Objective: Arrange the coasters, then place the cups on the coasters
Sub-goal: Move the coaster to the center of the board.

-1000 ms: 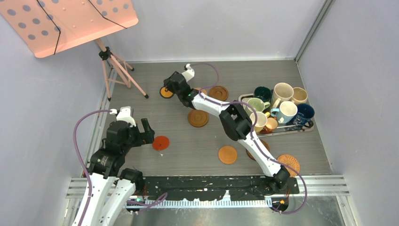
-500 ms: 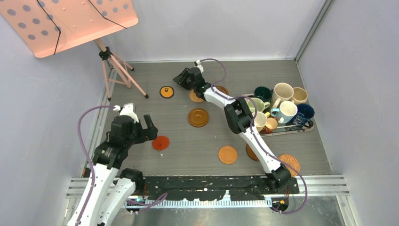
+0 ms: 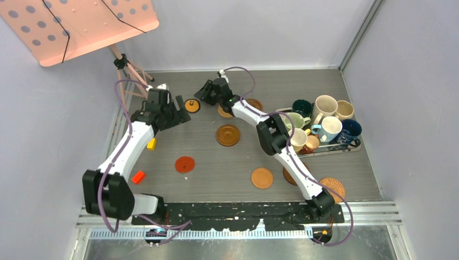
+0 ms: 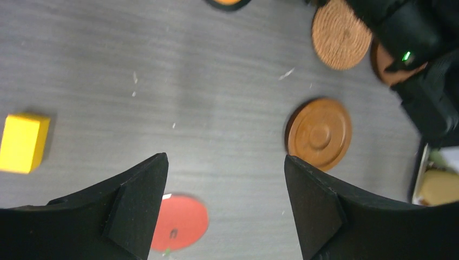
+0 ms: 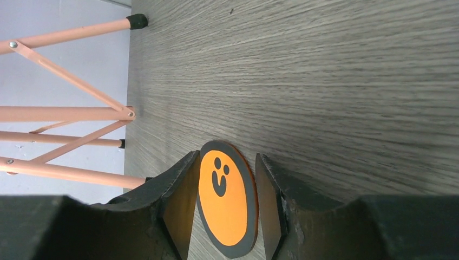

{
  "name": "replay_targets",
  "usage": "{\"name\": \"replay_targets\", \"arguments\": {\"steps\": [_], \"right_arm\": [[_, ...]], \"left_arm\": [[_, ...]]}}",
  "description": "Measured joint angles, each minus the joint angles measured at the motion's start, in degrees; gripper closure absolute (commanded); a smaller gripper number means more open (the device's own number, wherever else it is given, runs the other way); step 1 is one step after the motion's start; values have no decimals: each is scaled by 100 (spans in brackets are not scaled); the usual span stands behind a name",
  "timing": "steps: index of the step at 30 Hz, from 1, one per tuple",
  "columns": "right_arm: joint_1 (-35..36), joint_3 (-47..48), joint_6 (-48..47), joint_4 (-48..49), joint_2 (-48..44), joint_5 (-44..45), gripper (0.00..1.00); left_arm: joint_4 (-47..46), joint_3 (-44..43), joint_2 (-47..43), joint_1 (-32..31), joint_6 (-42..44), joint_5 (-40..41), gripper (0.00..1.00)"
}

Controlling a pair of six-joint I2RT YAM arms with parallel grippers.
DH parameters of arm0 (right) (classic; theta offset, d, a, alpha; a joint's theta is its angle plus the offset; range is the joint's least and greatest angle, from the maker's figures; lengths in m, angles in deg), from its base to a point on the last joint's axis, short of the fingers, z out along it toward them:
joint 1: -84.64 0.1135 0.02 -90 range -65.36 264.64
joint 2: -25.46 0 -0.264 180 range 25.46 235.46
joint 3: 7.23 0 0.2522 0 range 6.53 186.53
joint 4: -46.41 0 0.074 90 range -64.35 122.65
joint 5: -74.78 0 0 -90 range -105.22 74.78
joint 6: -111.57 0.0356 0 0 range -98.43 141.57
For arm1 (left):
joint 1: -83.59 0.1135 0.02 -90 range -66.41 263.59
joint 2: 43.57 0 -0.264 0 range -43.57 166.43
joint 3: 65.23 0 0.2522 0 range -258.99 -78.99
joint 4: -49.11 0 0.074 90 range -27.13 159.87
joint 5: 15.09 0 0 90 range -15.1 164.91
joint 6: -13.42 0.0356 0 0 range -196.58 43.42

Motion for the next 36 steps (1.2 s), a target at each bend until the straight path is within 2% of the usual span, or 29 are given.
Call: {"name": "replay_targets", "arguments": {"steps": [5,9,16,25,36], "right_arm": [[35,4,-63,-4,0,-52,52],[35,4,-133,-7,0,-219,53],[35,-125,-245,136,-2,-538,61],[22,-756,-365,457,-295,-730,61],[-11,-1130,-361,573,-496,-824,61]], "left_arm": [[-564,-431,929,243,-297,-164,31],[-734,-852,1644,555,-463,-341,35],[-839,-1705,2544,789,-573,-505,46],[-907,-2203,3458,787,-734,-597,53],[-870,-2723,4413,787,-1145,-555,54]]}}
